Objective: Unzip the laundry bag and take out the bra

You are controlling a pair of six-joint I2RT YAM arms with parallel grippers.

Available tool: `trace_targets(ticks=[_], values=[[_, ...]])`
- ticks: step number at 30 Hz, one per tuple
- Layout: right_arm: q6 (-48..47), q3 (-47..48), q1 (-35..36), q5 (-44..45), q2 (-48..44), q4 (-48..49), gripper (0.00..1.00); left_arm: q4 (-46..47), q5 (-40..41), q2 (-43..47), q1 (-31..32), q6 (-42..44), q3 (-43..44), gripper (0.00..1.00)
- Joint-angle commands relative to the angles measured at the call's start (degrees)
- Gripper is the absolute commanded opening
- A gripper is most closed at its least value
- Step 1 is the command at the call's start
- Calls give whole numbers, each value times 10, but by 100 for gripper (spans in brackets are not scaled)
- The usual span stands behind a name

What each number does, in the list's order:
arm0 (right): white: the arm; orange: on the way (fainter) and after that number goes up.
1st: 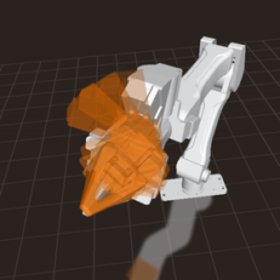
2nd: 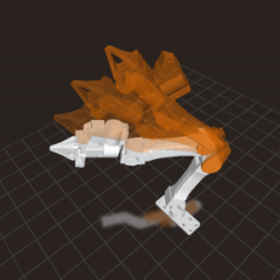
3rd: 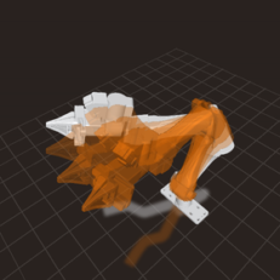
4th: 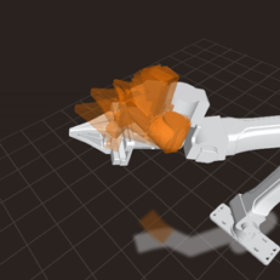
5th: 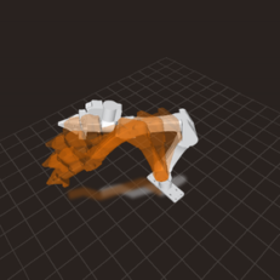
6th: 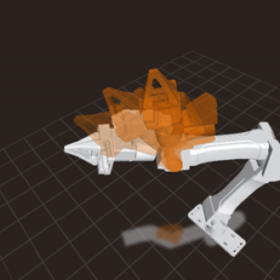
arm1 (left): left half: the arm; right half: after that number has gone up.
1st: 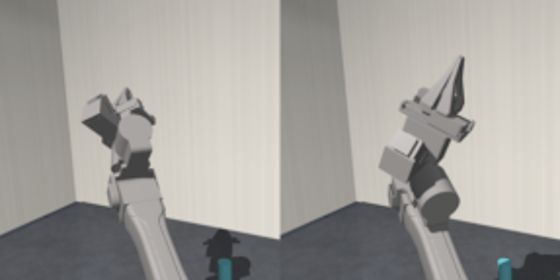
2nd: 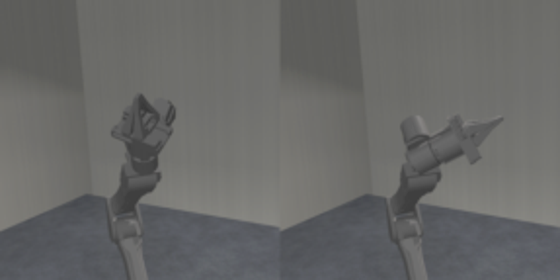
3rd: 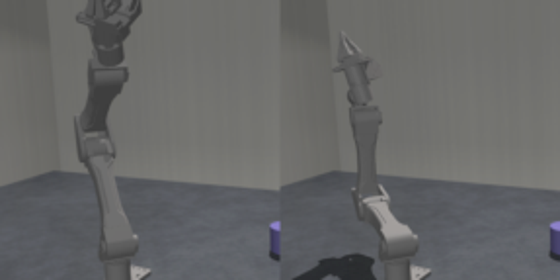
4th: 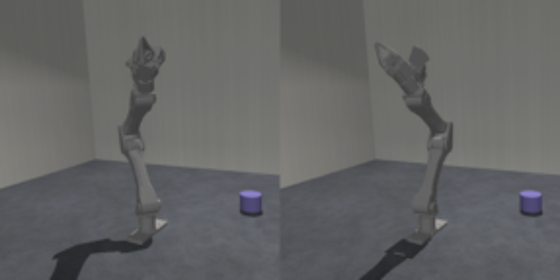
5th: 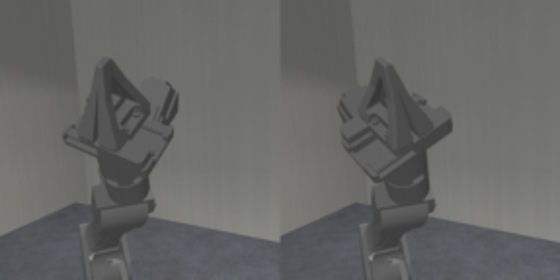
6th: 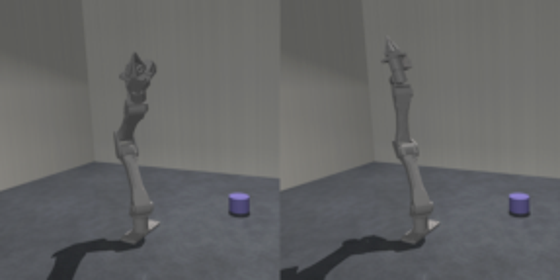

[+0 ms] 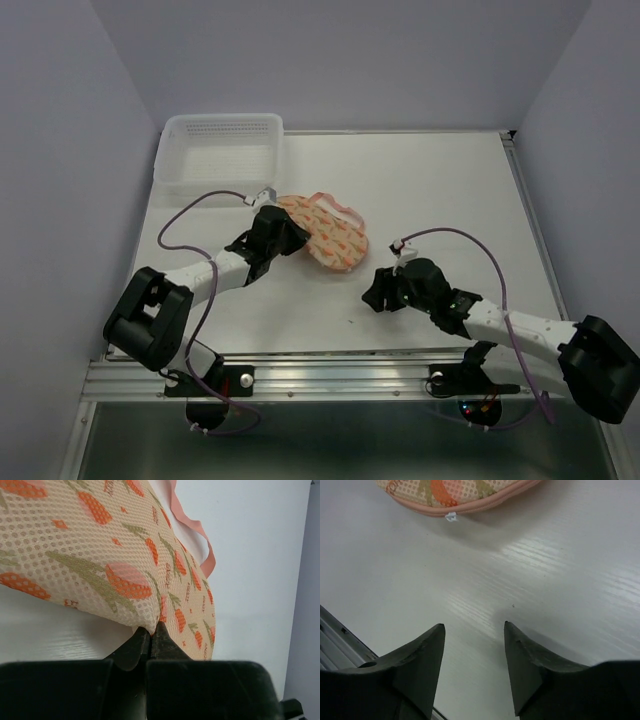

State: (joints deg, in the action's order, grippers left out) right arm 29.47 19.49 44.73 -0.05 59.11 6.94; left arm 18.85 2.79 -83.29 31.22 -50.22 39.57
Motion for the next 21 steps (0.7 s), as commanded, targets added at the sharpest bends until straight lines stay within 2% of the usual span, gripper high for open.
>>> trace_targets(ticks=[1,4,7,13,21], values=[[-16,27,3,-46,50,88,65,8,-22,37,18,-1,-5,0],[-17,40,3,-50,96,138,80,8,-24,48,24,-8,-13,0],[-23,43,3,-53,130,171,85,7,-23,59,25,-14,-22,0],[-21,41,3,-73,175,252,84,7,-25,73,31,-23,-33,0],[-6,25,3,-120,189,329,72,6,-25,73,33,-29,-33,0]])
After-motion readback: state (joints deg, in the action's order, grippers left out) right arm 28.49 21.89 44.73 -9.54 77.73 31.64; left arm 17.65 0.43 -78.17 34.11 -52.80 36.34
